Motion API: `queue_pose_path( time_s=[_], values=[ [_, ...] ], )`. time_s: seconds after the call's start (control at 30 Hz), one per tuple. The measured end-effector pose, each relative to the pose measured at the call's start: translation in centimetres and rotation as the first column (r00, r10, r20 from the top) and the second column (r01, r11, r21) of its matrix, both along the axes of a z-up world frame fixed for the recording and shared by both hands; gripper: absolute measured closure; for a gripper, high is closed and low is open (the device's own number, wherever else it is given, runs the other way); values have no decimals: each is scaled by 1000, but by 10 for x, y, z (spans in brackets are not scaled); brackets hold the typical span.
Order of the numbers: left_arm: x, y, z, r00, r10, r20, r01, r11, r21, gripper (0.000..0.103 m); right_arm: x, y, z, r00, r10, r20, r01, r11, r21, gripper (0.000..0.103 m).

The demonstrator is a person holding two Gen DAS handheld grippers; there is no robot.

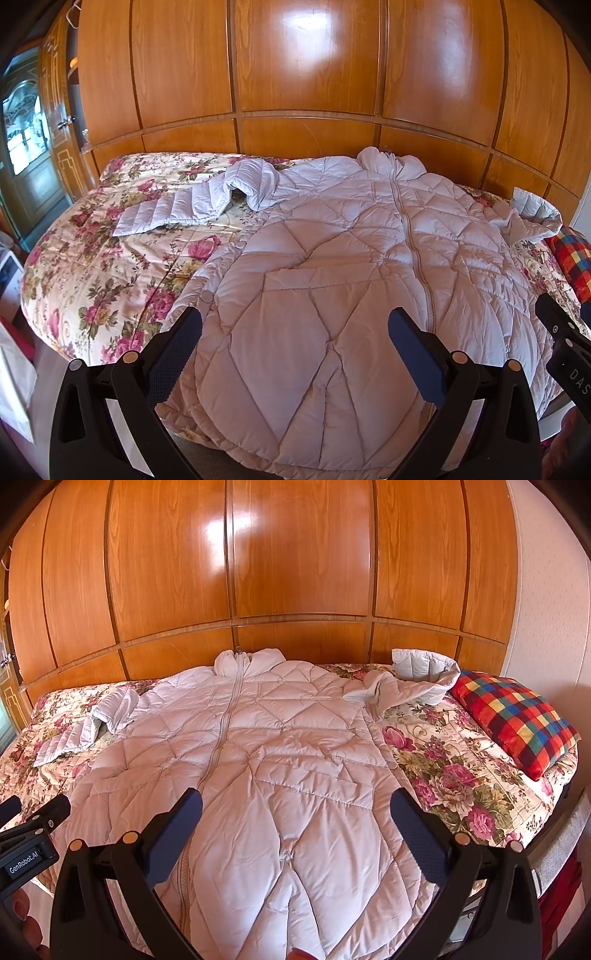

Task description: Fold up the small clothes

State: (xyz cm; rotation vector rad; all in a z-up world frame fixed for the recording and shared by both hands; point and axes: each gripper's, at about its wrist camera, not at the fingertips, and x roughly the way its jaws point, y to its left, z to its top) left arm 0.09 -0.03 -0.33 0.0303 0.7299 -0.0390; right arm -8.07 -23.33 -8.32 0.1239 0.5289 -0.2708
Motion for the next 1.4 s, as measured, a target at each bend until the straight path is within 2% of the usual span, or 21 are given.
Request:
queue_pose_path(
  time_s=[1.2, 1.4],
  values=[
    [6, 1, -10, 999, -1, -43, 1, 1000, 2, 3, 4, -2, -5, 1000, 6, -28, -6, 1000, 9, 2],
    [14, 2, -23, 995, -53, -82, 53, 999, -9, 3, 13, -13, -13, 999, 10, -35, -9, 1000, 30, 2]
  ],
)
